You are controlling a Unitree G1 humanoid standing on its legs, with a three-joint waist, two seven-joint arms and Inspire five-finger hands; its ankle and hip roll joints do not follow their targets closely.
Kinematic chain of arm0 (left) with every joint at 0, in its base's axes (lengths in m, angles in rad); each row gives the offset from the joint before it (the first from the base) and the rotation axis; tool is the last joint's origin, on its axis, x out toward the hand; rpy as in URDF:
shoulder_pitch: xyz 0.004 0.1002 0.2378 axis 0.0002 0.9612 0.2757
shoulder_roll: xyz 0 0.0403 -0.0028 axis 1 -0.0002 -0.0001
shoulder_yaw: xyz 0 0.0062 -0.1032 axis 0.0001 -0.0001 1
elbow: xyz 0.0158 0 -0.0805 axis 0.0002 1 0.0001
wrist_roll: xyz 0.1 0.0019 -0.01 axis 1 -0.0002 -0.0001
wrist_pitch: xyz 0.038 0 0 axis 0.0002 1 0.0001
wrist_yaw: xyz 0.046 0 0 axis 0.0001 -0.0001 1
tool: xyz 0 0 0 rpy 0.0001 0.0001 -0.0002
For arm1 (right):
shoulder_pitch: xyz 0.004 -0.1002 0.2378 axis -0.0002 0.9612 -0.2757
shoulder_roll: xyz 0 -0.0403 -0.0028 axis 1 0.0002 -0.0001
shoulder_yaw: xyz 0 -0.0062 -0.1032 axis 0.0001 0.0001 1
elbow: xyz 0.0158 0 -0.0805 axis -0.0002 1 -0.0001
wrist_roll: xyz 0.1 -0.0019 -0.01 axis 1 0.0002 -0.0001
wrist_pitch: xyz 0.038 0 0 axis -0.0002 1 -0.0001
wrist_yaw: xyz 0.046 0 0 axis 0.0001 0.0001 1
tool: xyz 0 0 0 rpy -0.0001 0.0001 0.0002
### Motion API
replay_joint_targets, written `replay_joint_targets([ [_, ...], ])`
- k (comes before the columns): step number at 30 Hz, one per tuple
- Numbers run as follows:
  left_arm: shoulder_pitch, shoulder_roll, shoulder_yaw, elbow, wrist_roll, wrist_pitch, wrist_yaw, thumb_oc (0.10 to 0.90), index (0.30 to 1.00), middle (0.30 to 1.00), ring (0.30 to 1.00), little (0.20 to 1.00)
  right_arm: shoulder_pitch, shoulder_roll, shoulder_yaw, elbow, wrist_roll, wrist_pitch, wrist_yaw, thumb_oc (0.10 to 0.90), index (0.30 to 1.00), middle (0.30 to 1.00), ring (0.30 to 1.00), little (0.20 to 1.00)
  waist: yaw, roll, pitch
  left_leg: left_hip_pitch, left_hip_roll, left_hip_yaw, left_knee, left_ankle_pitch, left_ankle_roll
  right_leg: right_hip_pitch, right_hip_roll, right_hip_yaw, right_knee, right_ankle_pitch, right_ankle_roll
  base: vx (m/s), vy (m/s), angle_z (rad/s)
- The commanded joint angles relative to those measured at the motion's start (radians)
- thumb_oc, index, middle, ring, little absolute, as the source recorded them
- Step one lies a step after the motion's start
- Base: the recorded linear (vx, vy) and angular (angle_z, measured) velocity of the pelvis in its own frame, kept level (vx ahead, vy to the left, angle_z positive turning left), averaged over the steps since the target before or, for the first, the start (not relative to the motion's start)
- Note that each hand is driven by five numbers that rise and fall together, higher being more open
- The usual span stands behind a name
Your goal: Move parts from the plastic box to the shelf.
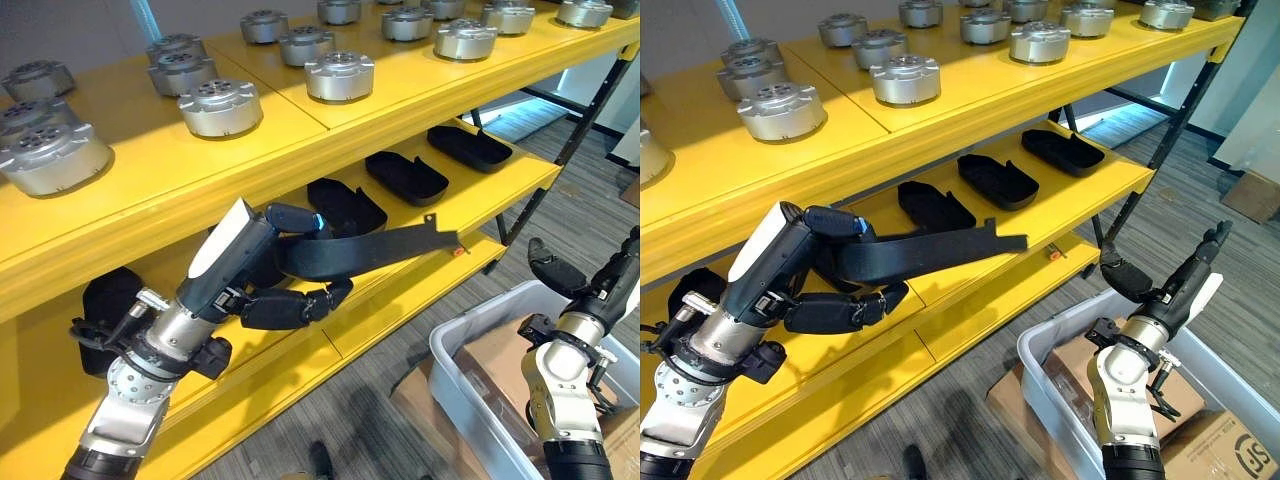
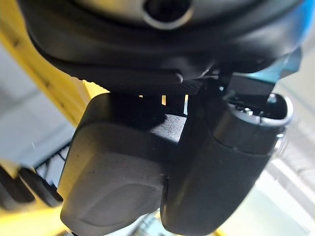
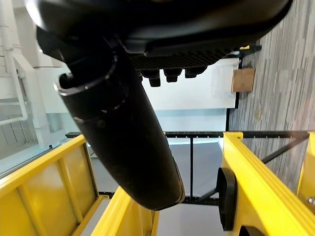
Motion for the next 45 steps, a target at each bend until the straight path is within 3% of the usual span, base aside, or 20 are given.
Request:
replay_joint_targets([
  [1, -0.146, -0.051, 0.019, -0.109, -0.142, -0.055, 0.017, 0.4, 0.3, 0.3, 0.3, 0.3, -0.143, -0.064, -0.019, 0.018, -0.081, -0.097, -0.012, 0.9, 1.0, 1.0, 1.0, 1.0, 0.01, 0.013, -0.072, 0.177, 0.098, 0.014, 0.015, -0.201, -0.072, -0.07, 0.004, -0.031, -0.027, 0.097, 0.008, -0.1, 0.146, 0.08],
  [7, -0.171, -0.066, 0.01, -0.115, -0.221, -0.007, -0.056, 0.4, 0.3, 0.3, 0.3, 0.3, -0.165, -0.068, -0.005, 0.045, -0.089, -0.076, -0.022, 0.9, 1.0, 1.0, 1.0, 1.0, 0.035, 0.013, -0.07, 0.171, 0.063, -0.019, 0.022, -0.219, -0.046, -0.079, -0.017, -0.038, 0.008, 0.104, 0.005, -0.06, 0.141, 0.05],
  [11, -0.164, -0.064, 0.016, -0.132, -0.285, 0.017, -0.131, 0.4, 0.3, 0.3, 0.3, 0.3, -0.172, -0.06, -0.015, 0.078, -0.07, -0.047, -0.009, 0.9, 1.0, 1.0, 1.0, 1.0, 0.052, 0.008, -0.057, 0.165, 0.026, -0.05, -0.003, -0.207, -0.024, -0.131, -0.059, -0.042, 0.045, 0.189, 0.016, -0.09, 0.091, 0.12],
  [12, -0.179, -0.058, -0.005, -0.125, -0.324, 0.03, -0.172, 0.4, 0.3, 0.3, 0.3, 0.3, -0.168, -0.063, -0.026, 0.107, -0.061, -0.046, -0.031, 0.9, 1.0, 1.0, 1.0, 1.0, 0.035, 0.005, -0.05, 0.155, 0.018, -0.117, -0.004, -0.211, -0.006, -0.158, -0.023, 0.088, 0.113, 0.184, 0.012, -0.11, 0.005, 0.3],
  [14, -0.199, -0.068, -0.034, -0.112, -0.336, 0.032, -0.203, 0.4, 0.3, 0.3, 0.3, 0.3, -0.152, -0.065, -0.038, 0.116, -0.043, -0.049, -0.052, 0.9, 1.0, 1.0, 1.0, 1.0, 0.015, 0.003, -0.051, 0.139, 0.015, -0.169, -0.004, -0.202, 0.005, -0.165, 0.039, 0.188, 0.164, 0.142, -0.001, -0.06, -0.004, 0.62],
  [15, -0.219, -0.084, -0.072, -0.111, -0.345, 0.044, -0.214, 0.4, 0.3, 0.3, 0.3, 0.3, -0.129, -0.057, -0.047, 0.124, -0.044, -0.069, -0.07, 0.9, 1.0, 1.0, 1.0, 1.0, -0.005, 0.001, -0.052, 0.112, 0.01, -0.229, -0.008, -0.182, 0.014, -0.185, 0.133, 0.258, 0.253, 0.08, -0.023, -0.13, 0.013, 1.1],
  [17, -0.23, -0.101, -0.094, -0.107, -0.331, 0.048, -0.208, 0.4, 0.3, 0.3, 0.3, 0.3, -0.119, -0.055, -0.046, 0.12, -0.034, -0.074, -0.069, 0.9, 1.0, 1.0, 1.0, 1.0, -0.023, 0.005, -0.053, 0.085, 0.007, -0.261, -0.009, -0.162, 0.015, -0.219, 0.216, 0.312, 0.324, 0.031, -0.046, -0.16, 0.008, 1.51],
  [18, -0.239, -0.111, -0.099, -0.107, -0.312, 0.052, -0.19, 0.4, 0.3, 0.3, 0.3, 0.3, -0.109, -0.051, -0.039, 0.106, -0.039, -0.083, -0.061, 0.9, 1.0, 1.0, 1.0, 1.0, -0.032, 0.009, -0.047, 0.065, -0.006, -0.283, -0.007, -0.151, 0.015, -0.231, 0.269, 0.34, 0.344, -0.015, -0.078, -0.14, -0.026, 1.41],
  [21, -0.26, -0.107, -0.1, -0.094, -0.281, 0.051, -0.169, 0.4, 0.3, 0.3, 0.3, 0.3, -0.113, -0.068, -0.036, 0.104, -0.049, -0.096, -0.062, 0.9, 1.0, 1.0, 1.0, 1.0, -0.027, 0.006, -0.042, 0.033, -0.041, -0.309, 0.007, -0.139, 0.021, -0.227, 0.268, 0.325, 0.28, -0.034, -0.102, -0.13, -0.075, 0.7],
  [22, -0.263, -0.097, -0.099, -0.08, -0.296, 0.019, -0.18, 0.4, 0.3, 0.3, 0.3, 0.3, -0.132, -0.092, -0.035, 0.113, -0.026, -0.104, -0.076, 0.9, 1.0, 1.0, 1.0, 1.0, -0.025, 0.02, -0.027, 0.02, -0.048, -0.296, 0.017, -0.144, 0.027, -0.253, 0.276, 0.307, 0.278, -0.051, -0.112, -0.24, -0.101, 0.64],
  [25, -0.271, -0.119, -0.082, -0.081, -0.372, 0.026, -0.279, 0.4, 0.3, 0.3, 0.3, 0.3, -0.109, -0.101, -0.078, 0.098, -0.046, -0.109, -0.103, 0.9, 1.0, 1.0, 1.0, 1.0, -0.051, 0.033, -0.012, -0.002, -0.012, -0.134, 0.064, -0.148, 0.004, -0.244, 0.26, 0.221, 0.258, -0.097, -0.124, -0.18, -0.041, 0.91],
  [27, -0.27, -0.128, -0.076, -0.082, -0.378, 0.034, -0.299, 0.4, 0.3, 0.3, 0.3, 0.3, -0.082, -0.1, -0.101, 0.081, -0.036, -0.112, -0.09, 0.9, 1.0, 1.0, 1.0, 1.0, -0.069, 0.025, -0.013, -0.011, 0.014, -0.082, 0.111, -0.16, -0.007, -0.23, 0.242, 0.187, 0.247, -0.1, -0.13, -0.07, 0.001, 1.06],
  [29, -0.256, -0.128, -0.076, -0.092, -0.363, 0.037, -0.265, 0.4, 0.3, 0.3, 0.3, 0.3, -0.074, -0.105, -0.104, 0.08, -0.026, -0.11, -0.061, 0.9, 1.0, 1.0, 1.0, 1.0, -0.07, 0.017, -0.01, -0.011, 0.039, -0.102, 0.182, -0.195, -0.023, -0.205, 0.217, 0.176, 0.244, -0.109, -0.141, -0.02, 0.073, 0.93],
  [32, -0.238, -0.135, -0.068, -0.096, -0.342, 0.028, -0.251, 0.4, 0.3, 0.3, 0.3, 0.3, -0.087, -0.116, -0.097, 0.094, -0.023, -0.106, -0.045, 0.9, 1.0, 1.0, 1.0, 1.0, -0.069, 0.016, -0.018, 0.006, 0.08, -0.102, 0.195, -0.205, -0.04, -0.192, 0.198, 0.169, 0.244, -0.121, -0.15, 0.0, 0.129, 0.07],
  [34, -0.227, -0.145, -0.06, -0.095, -0.311, 0.022, -0.222, 0.4, 0.3, 0.3, 0.3, 0.3, -0.104, -0.133, -0.093, 0.116, -0.013, -0.106, -0.024, 0.9, 1.0, 1.0, 1.0, 1.0, -0.074, 0.018, -0.026, 0.021, 0.158, -0.09, 0.202, -0.174, -0.074, -0.185, 0.173, 0.162, 0.261, -0.14, -0.161, 0.0, 0.246, 0.0],
  [36, -0.225, -0.14, -0.059, -0.09, -0.28, 0.008, -0.181, 0.4, 0.3, 0.3, 0.3, 0.3, -0.122, -0.15, -0.08, 0.123, -0.022, -0.099, -0.02, 0.9, 1.0, 1.0, 1.0, 1.0, -0.074, 0.03, -0.027, 0.021, 0.234, -0.11, 0.217, -0.101, -0.108, -0.191, 0.159, 0.163, 0.288, -0.163, -0.175, -0.01, 0.254, 0.01],
  [39, -0.21, -0.13, -0.04, -0.083, -0.271, -0.035, -0.145, 0.4, 0.3, 0.3, 0.3, 0.3, -0.132, -0.168, -0.079, 0.122, -0.037, -0.086, -0.013, 0.9, 1.0, 1.0, 1.0, 1.0, -0.078, 0.051, -0.029, 0.041, 0.294, -0.125, 0.21, -0.041, -0.138, -0.207, 0.137, 0.168, 0.327, -0.186, -0.178, -0.02, 0.351, 0.04],
  [42, -0.188, -0.128, -0.019, -0.078, -0.309, -0.054, -0.149, 0.4, 0.3, 0.3, 0.3, 0.3, -0.139, -0.186, -0.09, 0.12, -0.042, -0.072, -0.015, 0.9, 1.0, 1.0, 1.0, 1.0, -0.085, 0.076, -0.033, 0.071, 0.338, -0.125, 0.16, 0.007, -0.172, -0.227, 0.109, 0.164, 0.363, -0.201, -0.167, -0.02, 0.488, 0.1],
  [44, -0.182, -0.128, -0.014, -0.07, -0.315, -0.068, -0.153, 0.4, 0.3, 0.3, 0.3, 0.3, -0.139, -0.188, -0.096, 0.118, -0.051, -0.066, -0.018, 0.9, 1.0, 1.0, 1.0, 1.0, -0.087, 0.085, -0.034, 0.08, 0.35, -0.121, 0.131, 0.027, -0.185, -0.229, 0.093, 0.16, 0.365, -0.199, -0.156, -0.01, 0.504, 0.29],
  [45, -0.174, -0.127, -0.019, -0.066, -0.28, -0.085, -0.118, 0.4, 0.3, 0.3, 0.3, 0.3, -0.145, -0.193, -0.097, 0.12, -0.055, -0.053, 0.0, 0.9, 1.0, 1.0, 1.0, 1.0, -0.085, 0.099, -0.034, 0.094, 0.335, -0.134, 0.101, 0.008, -0.189, -0.228, 0.064, 0.167, 0.353, -0.182, -0.132, -0.02, 0.718, 0.25],
])
